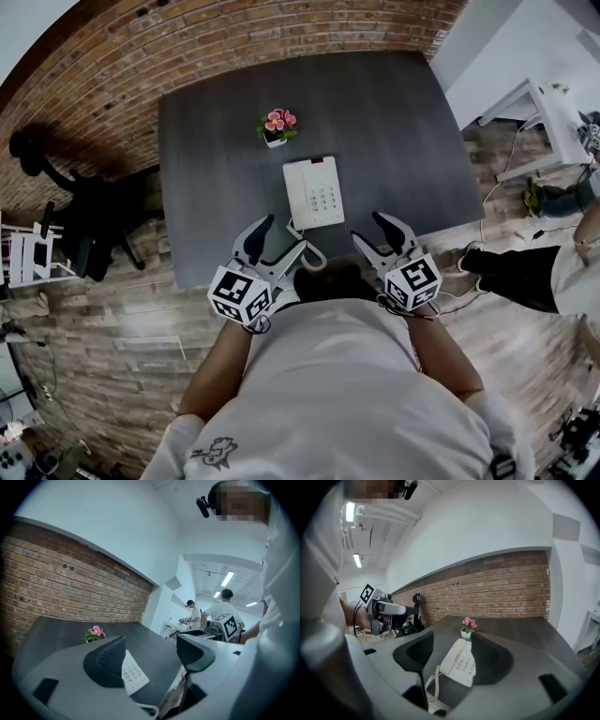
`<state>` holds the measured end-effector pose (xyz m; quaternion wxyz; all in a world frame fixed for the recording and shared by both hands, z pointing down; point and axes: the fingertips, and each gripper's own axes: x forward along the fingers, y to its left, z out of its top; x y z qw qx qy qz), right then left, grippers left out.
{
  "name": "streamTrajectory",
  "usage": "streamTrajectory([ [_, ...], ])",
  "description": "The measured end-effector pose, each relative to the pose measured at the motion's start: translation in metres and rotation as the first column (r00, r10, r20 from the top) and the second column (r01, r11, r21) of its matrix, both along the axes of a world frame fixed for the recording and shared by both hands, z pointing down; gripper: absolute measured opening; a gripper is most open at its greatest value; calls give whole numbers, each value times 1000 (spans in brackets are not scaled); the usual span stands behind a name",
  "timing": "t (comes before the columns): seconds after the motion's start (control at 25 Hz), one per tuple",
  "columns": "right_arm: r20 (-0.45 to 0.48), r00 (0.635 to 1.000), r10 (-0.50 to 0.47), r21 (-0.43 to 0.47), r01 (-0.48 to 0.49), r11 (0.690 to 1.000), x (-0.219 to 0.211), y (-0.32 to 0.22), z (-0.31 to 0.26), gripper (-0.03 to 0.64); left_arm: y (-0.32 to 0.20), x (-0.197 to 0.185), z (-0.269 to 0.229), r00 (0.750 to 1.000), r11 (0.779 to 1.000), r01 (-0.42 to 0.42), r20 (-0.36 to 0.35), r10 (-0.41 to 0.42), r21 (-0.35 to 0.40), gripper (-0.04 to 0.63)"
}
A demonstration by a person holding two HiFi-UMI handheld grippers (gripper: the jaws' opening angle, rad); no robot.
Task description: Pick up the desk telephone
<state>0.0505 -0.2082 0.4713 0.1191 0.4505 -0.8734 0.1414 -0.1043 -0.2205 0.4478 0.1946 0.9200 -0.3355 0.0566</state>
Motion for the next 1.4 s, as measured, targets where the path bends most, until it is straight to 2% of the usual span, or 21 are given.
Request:
streamTrajectory([
  [0.24,-13,1000,-23,-40,23,999,8,-25,19,234,-20,4,22,1000,998,1,12,0,-63,356],
  [0.56,-21,993,-117,-140,112,984,13,-58,63,232,-39,9,64,996,988,25,83,-13,-155,362],
  [0.72,-31,987,-155,-208,145,967,22,-70,91,235,-49,12,96,994,973,41,110,-16,-228,367],
  [0.92,-39,980,-194,-267,177,947,28,-85,126,235,-63,18,129,985,966,45,170,-2,-253,367],
  [1.16,-36,973,-226,-351,200,915,32,-97,171,235,-73,20,174,978,946,61,209,7,-320,368],
  [1.4,-3,973,-230,-440,205,874,33,-110,208,235,-84,21,212,978,917,81,208,2,-391,368],
])
